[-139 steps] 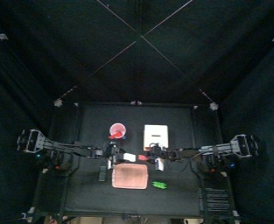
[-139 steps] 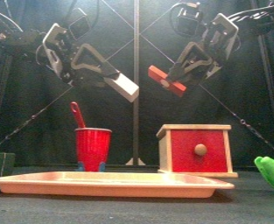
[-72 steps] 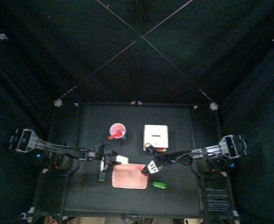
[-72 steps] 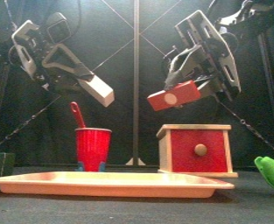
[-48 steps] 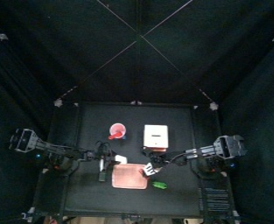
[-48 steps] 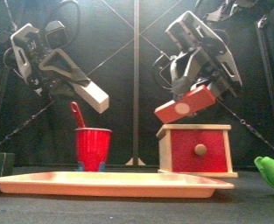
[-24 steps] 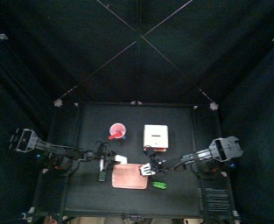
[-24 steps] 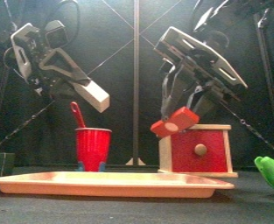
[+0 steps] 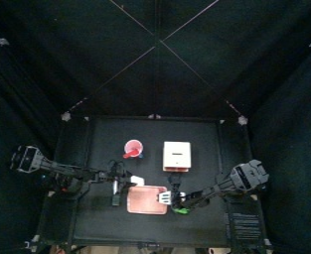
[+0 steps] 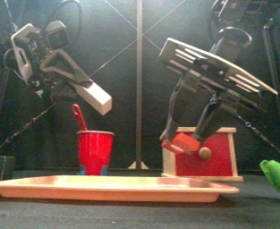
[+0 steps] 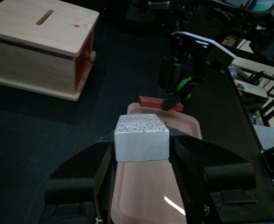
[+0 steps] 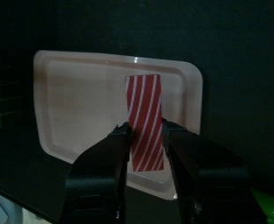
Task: Put salmon on plate
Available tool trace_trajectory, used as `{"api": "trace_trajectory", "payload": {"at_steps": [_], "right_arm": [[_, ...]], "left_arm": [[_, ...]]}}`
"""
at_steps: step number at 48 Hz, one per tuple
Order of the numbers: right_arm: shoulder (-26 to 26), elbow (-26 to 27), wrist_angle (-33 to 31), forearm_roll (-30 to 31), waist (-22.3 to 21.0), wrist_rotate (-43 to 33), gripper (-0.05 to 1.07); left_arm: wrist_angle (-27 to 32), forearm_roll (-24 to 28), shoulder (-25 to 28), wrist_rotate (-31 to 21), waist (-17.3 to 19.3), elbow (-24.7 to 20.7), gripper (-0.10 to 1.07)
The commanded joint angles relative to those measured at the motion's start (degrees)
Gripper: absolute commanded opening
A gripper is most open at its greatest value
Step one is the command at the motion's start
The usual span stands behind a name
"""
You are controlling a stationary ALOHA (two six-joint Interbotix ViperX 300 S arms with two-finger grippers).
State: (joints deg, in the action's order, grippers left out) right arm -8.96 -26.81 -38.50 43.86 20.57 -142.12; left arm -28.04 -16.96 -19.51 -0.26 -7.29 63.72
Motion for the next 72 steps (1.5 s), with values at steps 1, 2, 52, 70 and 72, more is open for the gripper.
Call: {"api": "trace_trajectory", "payload": {"at_steps": [1, 2, 52, 70, 72], "right_arm": [[-0.26, 2.37, -1.85, 1.41, 0.88, -2.46, 0.44], [-0.97, 2.81, -2.2, 1.58, 1.05, -3.08, 0.44], [-5.27, 6.06, -1.49, -1.32, 2.02, -3.87, 0.86], [-6.86, 6.77, 0.09, -1.49, 2.02, -3.6, 0.86], [-6.86, 6.86, 0.09, -1.58, 2.11, -3.6, 0.86]], "left_arm": [[-0.62, -0.09, -0.35, 0.09, 0.0, -0.62, 0.43], [-0.62, -0.09, -0.35, 0.09, -0.09, -0.62, 0.43], [-0.62, -0.09, -0.35, 0.09, -0.09, -0.62, 0.43], [-0.62, -0.09, -0.35, 0.09, -0.09, -0.53, 0.43], [-0.62, -0.09, -0.35, 0.09, -0.09, -0.62, 0.43]]}}
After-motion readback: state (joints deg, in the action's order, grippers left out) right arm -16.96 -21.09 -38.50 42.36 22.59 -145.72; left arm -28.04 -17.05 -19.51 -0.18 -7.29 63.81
